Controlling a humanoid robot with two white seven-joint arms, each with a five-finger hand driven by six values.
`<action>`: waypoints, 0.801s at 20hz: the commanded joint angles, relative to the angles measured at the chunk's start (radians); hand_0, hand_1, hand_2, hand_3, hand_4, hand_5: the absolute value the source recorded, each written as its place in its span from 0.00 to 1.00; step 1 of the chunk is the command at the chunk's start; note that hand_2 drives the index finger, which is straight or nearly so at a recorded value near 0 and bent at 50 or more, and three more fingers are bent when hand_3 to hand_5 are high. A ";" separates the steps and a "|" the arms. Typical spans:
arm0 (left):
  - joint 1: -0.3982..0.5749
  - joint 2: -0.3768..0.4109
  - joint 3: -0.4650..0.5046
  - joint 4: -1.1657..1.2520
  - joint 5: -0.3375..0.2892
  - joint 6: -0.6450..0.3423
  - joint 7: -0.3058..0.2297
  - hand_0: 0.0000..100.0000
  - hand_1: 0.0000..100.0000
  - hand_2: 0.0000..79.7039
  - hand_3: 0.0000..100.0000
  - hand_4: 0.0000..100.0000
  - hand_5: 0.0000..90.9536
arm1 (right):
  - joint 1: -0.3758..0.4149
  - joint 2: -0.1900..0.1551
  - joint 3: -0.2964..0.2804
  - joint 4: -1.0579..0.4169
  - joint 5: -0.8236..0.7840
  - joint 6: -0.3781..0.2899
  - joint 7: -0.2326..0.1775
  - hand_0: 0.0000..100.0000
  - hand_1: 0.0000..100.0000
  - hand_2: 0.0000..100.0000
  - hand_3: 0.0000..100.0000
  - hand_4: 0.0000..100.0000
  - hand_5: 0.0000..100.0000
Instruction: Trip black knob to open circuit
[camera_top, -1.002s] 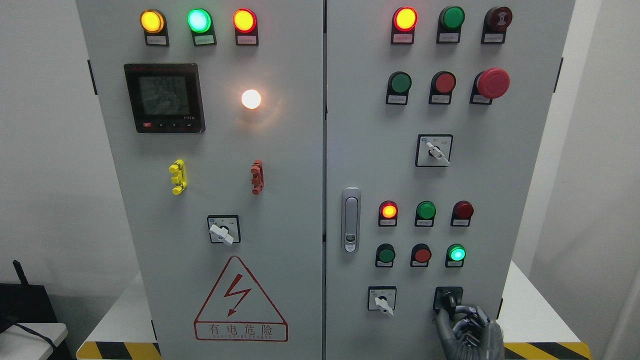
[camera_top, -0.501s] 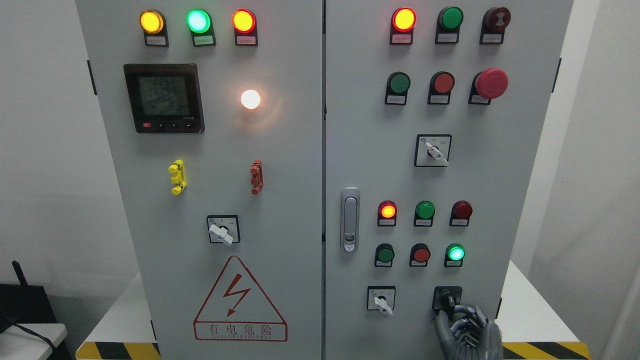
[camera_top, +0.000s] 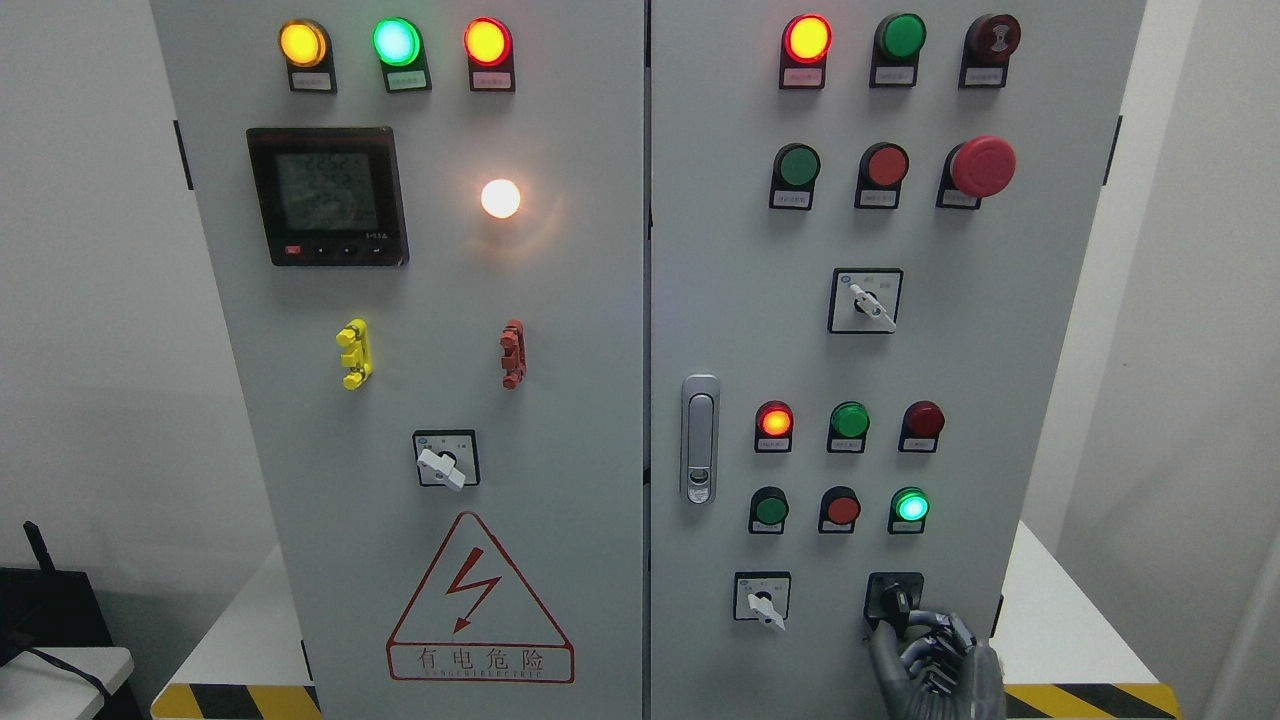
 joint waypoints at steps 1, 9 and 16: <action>-0.008 0.000 0.000 0.000 -0.034 0.001 0.000 0.12 0.39 0.00 0.00 0.00 0.00 | 0.001 -0.001 0.026 -0.004 0.000 0.000 -0.001 0.55 0.86 0.51 0.85 0.89 0.99; -0.008 0.000 0.000 0.000 -0.032 0.001 0.000 0.12 0.39 0.00 0.00 0.00 0.00 | 0.001 -0.003 0.022 -0.002 0.000 -0.004 0.001 0.53 0.87 0.50 0.84 0.88 0.99; -0.008 0.000 0.000 0.000 -0.034 0.001 0.000 0.12 0.39 0.00 0.00 0.00 0.00 | 0.004 -0.004 0.017 0.000 0.000 -0.029 0.007 0.47 0.87 0.49 0.84 0.89 0.99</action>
